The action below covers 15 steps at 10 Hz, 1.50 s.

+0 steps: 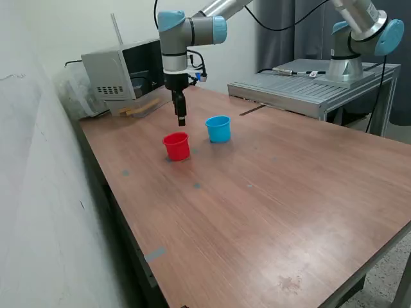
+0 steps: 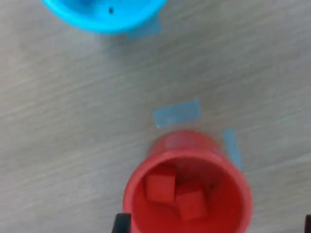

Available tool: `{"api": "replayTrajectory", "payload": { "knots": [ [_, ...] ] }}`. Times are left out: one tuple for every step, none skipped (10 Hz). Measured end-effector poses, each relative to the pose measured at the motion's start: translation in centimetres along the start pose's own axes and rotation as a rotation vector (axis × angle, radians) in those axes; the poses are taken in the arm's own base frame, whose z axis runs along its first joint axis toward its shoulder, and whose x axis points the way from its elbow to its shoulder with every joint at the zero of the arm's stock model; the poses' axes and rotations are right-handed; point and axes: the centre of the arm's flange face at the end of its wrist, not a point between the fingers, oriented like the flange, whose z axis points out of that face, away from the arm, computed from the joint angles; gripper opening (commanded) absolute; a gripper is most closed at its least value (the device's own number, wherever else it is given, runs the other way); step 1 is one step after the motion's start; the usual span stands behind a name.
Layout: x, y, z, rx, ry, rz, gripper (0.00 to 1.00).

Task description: Place red objects in the red bin, and blue objects in the blue bin.

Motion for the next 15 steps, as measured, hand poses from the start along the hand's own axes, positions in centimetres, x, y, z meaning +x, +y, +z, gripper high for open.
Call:
{"api": "replayTrajectory", "payload": {
  "knots": [
    [0.8, -1.6, -2.0, -0.002, 0.003, -0.017, 1.0],
    [1.8, -3.5, -4.6, -0.005, 0.007, -0.037, 1.0],
    [2.8, -5.6, -7.4, -0.009, 0.012, -0.059, 1.0],
    [3.6, -7.7, -10.4, -0.015, 0.016, -0.078, 1.0],
    [4.3, -9.9, -13.3, -0.026, 0.021, -0.094, 1.0],
    [4.9, -12.1, -15.9, -0.04, 0.026, -0.109, 1.0],
    [5.2, -14.3, -18.2, -0.051, 0.031, -0.119, 1.0],
    [5.3, -16.4, -20.1, -0.056, 0.034, -0.127, 1.0],
    [5.3, -18.4, -21.6, -0.057, 0.036, -0.133, 1.0],
    [5.1, -20.2, -22.8, -0.06, 0.037, -0.137, 1.0],
    [4.8, -21.7, -23.7, -0.062, 0.038, -0.14, 1.0],
    [4.6, -23.1, -24.3, -0.065, 0.039, -0.142, 1.0],
    [4.3, -24.5, -24.9, -0.068, 0.04, -0.146, 1.0],
    [4.1, -25.7, -25.4, -0.072, 0.042, -0.149, 1.0],
    [3.9, -26.9, -25.7, -0.073, 0.042, -0.152, 1.0]
  ]
}}
